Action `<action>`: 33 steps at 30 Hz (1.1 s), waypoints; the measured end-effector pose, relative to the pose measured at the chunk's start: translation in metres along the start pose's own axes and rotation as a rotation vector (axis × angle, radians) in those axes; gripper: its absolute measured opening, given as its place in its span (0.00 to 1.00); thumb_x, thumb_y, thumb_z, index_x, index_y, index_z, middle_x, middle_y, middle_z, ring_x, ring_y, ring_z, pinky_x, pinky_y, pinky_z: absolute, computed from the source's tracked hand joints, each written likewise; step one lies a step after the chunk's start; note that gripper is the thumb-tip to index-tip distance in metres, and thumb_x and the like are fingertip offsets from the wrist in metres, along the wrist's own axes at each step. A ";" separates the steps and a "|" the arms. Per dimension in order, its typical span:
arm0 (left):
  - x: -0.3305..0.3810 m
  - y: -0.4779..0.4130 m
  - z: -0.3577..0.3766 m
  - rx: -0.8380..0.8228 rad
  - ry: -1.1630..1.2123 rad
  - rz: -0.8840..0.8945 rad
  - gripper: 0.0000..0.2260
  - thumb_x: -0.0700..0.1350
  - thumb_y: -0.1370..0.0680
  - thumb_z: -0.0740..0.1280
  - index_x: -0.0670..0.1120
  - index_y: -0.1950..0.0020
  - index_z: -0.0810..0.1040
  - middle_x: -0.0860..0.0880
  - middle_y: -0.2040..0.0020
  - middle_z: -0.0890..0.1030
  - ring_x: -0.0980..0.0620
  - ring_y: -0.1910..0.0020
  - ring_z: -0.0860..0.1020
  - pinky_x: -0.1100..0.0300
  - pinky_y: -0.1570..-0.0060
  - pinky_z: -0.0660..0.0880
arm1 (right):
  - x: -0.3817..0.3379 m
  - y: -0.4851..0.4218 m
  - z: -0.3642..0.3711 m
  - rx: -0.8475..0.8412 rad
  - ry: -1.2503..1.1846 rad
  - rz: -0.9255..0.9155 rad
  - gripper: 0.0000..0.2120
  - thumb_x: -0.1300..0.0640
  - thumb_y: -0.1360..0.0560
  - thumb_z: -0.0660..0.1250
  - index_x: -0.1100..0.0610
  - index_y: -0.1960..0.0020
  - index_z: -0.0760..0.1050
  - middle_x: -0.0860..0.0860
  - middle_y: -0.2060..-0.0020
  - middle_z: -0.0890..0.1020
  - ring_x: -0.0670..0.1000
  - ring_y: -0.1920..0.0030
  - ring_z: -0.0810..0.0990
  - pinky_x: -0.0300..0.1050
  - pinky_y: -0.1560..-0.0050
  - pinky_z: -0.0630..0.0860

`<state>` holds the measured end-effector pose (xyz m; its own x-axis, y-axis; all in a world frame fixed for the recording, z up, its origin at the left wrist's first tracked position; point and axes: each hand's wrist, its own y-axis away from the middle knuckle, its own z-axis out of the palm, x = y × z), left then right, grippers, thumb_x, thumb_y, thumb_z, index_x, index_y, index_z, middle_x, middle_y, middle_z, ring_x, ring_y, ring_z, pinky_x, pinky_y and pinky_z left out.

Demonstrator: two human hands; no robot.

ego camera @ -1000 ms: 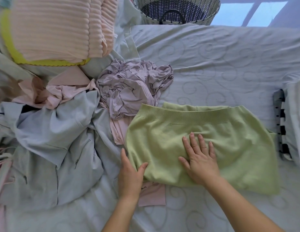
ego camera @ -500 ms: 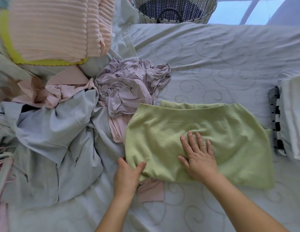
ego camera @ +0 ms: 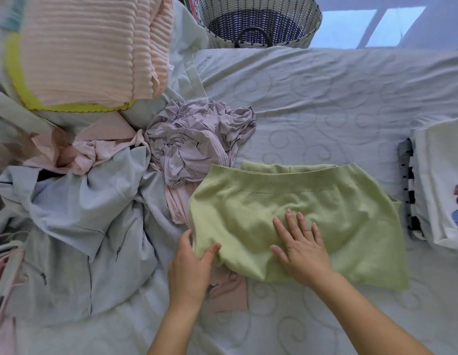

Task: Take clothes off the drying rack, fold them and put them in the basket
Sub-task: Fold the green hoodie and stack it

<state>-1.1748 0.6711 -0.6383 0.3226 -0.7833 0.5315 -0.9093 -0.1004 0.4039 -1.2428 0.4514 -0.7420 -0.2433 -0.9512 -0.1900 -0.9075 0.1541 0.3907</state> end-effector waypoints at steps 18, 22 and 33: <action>0.002 0.006 0.024 0.094 0.408 0.073 0.31 0.41 0.26 0.71 0.52 0.26 0.62 0.46 0.49 0.78 0.54 0.51 0.78 0.76 0.54 0.70 | -0.013 0.002 -0.026 -0.200 -0.170 0.085 0.37 0.29 0.29 0.36 0.43 0.24 0.35 0.49 0.23 0.36 0.52 0.25 0.31 0.57 0.27 0.34; 0.014 0.021 0.039 -0.016 0.202 0.365 0.41 0.37 0.27 0.71 0.61 0.26 0.51 0.56 0.52 0.74 0.59 0.55 0.76 0.70 0.54 0.71 | -0.053 0.007 -0.075 -0.190 -0.917 0.153 0.39 0.32 0.27 0.54 0.47 0.22 0.49 0.48 0.22 0.54 0.45 0.23 0.48 0.49 0.25 0.44; 0.042 0.009 0.042 0.092 0.746 -0.031 0.33 0.53 0.29 0.69 0.43 0.28 0.63 0.46 0.43 0.75 0.51 0.45 0.76 0.64 0.46 0.74 | -0.058 0.004 -0.085 0.027 -1.289 0.165 0.21 0.62 0.35 0.63 0.44 0.48 0.80 0.46 0.59 0.85 0.48 0.56 0.83 0.48 0.52 0.80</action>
<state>-1.1810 0.6112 -0.6439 0.4113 -0.1591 0.8975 -0.9046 -0.1920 0.3805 -1.2031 0.4841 -0.6527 -0.4906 0.0180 -0.8712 -0.8382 0.2635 0.4774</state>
